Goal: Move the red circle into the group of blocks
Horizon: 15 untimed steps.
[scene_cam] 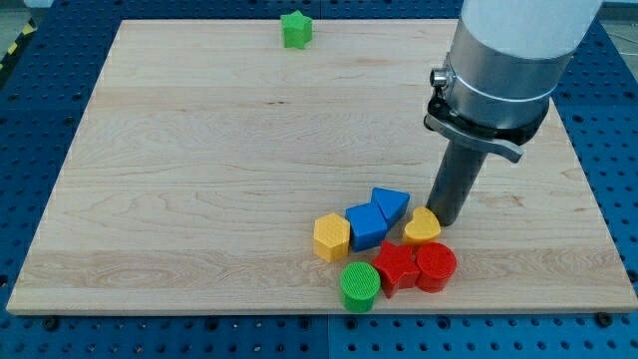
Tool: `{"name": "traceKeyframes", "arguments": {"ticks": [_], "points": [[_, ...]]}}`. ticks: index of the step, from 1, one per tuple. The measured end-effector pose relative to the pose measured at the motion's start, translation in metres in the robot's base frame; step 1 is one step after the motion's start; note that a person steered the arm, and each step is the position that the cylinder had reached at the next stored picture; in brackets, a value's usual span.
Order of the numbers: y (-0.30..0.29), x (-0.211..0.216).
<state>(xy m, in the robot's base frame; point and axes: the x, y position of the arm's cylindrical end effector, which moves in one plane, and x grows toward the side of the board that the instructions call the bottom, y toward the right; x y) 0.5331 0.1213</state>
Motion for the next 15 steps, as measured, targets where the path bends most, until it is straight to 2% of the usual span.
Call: {"name": "traceKeyframes", "arguments": {"ticks": [1,3,8,15], "points": [[0.017,0.0],[0.038,0.085],[-0.028,0.083],[-0.029,0.086]]}}
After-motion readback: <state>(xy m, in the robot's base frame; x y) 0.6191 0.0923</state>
